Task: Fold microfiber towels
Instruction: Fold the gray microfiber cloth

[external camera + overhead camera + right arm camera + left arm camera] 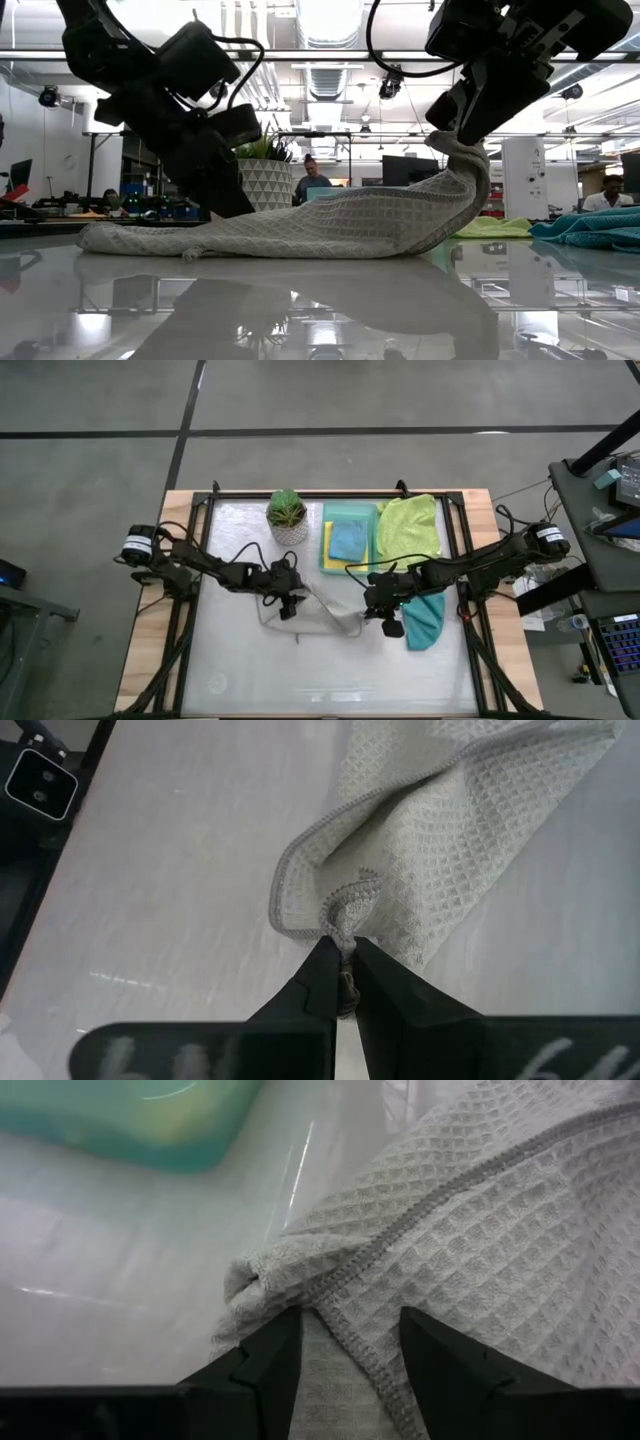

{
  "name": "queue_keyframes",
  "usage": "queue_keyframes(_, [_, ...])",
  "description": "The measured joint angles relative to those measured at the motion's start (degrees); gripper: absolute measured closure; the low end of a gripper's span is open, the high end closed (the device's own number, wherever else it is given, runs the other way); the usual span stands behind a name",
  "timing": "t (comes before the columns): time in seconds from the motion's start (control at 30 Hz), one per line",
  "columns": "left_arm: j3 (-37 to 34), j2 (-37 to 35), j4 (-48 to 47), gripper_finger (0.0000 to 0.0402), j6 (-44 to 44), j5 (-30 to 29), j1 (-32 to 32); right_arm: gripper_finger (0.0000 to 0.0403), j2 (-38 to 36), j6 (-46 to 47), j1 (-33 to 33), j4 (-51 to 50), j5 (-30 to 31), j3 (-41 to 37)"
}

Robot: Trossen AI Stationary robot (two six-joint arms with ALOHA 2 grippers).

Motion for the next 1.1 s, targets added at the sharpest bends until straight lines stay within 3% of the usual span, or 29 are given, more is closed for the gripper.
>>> queue_keyframes(0.4, [0.2,3.99,5.93,0.0253,0.16,-2.13,0.0,0.039,0.0,-0.29,0.0,0.42,0.0,-0.02])
queue_keyframes(0.83, [-0.03,3.35,5.46,0.0374,1.59,-2.34,0.0,0.039,0.0,-0.44,0.0,0.87,0.0,-0.04])
queue_keyframes(0.97, [-0.23,2.26,5.48,0.0373,0.43,-2.28,0.0,0.039,0.0,-0.18,0.0,0.85,-0.01,-0.04])
queue_keyframes(1.1, [-0.35,1.82,5.54,0.0346,0.37,-1.53,0.0,0.039,0.0,-0.05,0.0,0.85,0.0,-0.04])
